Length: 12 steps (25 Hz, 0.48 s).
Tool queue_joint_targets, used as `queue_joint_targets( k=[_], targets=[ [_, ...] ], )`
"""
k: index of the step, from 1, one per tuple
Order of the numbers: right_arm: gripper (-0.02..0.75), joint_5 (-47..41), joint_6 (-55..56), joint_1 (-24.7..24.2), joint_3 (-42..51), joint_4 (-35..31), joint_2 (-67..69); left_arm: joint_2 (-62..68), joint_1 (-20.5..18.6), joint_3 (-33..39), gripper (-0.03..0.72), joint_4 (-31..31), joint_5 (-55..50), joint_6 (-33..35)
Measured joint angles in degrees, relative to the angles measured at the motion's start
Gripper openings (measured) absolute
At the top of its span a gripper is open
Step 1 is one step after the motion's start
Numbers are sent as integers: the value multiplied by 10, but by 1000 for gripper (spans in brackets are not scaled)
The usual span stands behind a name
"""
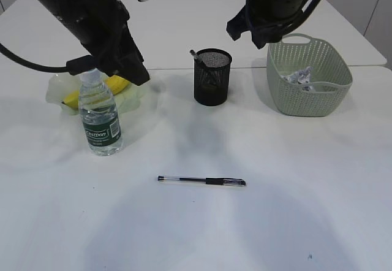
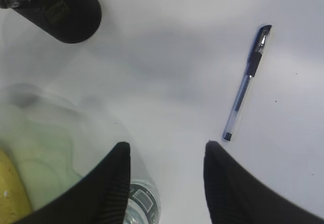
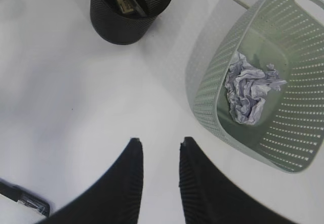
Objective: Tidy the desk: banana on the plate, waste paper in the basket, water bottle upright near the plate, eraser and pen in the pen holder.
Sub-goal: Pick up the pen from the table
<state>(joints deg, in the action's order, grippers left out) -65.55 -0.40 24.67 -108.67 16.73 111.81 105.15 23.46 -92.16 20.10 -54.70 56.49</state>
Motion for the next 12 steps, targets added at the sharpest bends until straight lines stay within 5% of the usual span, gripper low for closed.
queue_joint_targets(
  k=[12],
  targets=[
    [192, 2, 0, 0, 0, 7, 0, 0, 0, -1, 338, 11, -3, 0]
  ],
)
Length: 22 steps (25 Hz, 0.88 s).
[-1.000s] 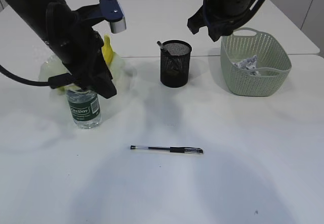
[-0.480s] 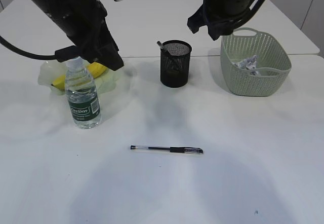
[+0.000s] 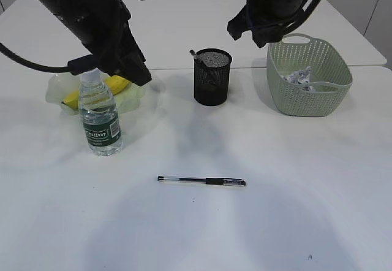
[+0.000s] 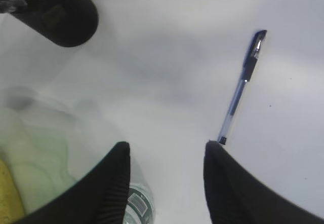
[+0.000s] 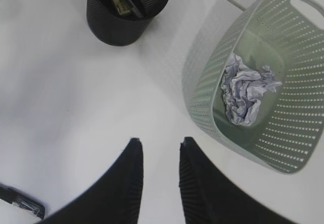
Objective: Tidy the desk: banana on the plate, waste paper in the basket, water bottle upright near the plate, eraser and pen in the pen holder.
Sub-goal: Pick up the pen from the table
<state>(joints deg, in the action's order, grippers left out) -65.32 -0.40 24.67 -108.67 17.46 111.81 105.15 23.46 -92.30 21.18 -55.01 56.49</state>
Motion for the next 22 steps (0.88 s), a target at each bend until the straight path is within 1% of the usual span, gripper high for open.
queue_joint_targets(
  k=[6, 9, 10, 13, 14, 16, 22],
  targets=[
    [192, 1, 0, 0, 0, 5, 0, 1, 5, 0, 319, 7, -18, 0],
    [192, 1, 0, 0, 0, 5, 0, 12, 15, -1, 317, 7, -29, 0],
    [192, 1, 0, 0, 0, 5, 0, 18, 21, -1, 332, 7, -31, 0],
    [192, 1, 0, 0, 0, 5, 0, 35, 35, -1, 320, 7, -31, 0],
    [193, 1, 0, 0, 0, 6, 0, 41, 39, -1, 335, 7, -31, 0],
    [193, 1, 0, 0, 0, 9, 0, 50, 45, -1, 325, 5, -29, 0],
    [193, 4, -1, 0, 0, 17, 0, 80, 45, -1, 317, 3, -25, 0]
  ],
)
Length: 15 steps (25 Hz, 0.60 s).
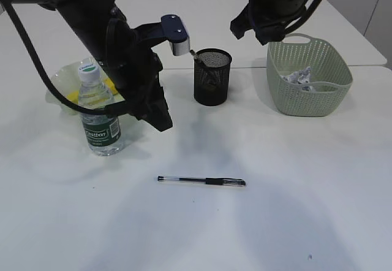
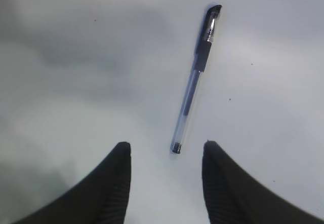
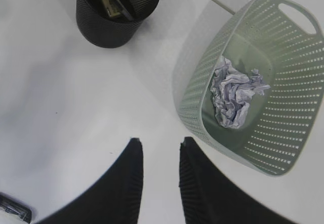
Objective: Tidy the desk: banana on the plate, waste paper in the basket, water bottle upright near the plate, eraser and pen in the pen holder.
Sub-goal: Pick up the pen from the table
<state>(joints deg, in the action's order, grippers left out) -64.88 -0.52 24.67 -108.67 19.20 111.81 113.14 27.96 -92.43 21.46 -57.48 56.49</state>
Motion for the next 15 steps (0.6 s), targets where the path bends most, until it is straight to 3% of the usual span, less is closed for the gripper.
queue_joint_targets(
  k=[15],
  targets=[
    [193, 9, 0, 0, 0, 17, 0, 66, 26, -1, 316, 15, 3, 0]
  ],
)
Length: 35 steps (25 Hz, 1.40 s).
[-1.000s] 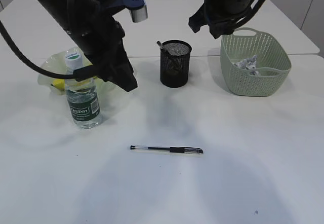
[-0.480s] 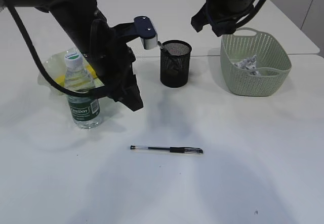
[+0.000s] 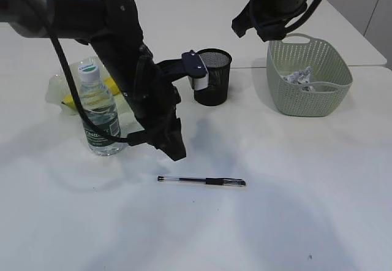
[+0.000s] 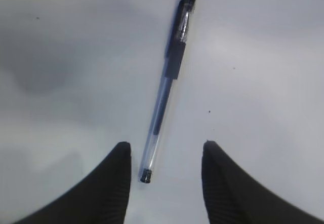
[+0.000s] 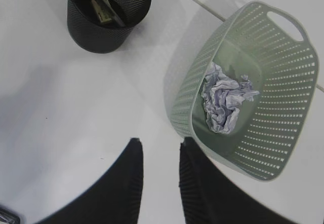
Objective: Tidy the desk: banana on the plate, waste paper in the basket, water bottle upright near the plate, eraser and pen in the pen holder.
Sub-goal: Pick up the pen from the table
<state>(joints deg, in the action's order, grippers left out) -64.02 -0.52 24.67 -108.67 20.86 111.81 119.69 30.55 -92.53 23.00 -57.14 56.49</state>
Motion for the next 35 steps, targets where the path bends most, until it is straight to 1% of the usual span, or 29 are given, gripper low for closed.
queue_joint_targets(
  k=[13, 35],
  targets=[
    [192, 1, 0, 0, 0, 5, 0, 42, 0, 0, 316, 0, 1, 0],
    [192, 4, 0, 0, 0, 16, 0, 59, 0, -3, 316, -8, -10, 0]
  ],
)
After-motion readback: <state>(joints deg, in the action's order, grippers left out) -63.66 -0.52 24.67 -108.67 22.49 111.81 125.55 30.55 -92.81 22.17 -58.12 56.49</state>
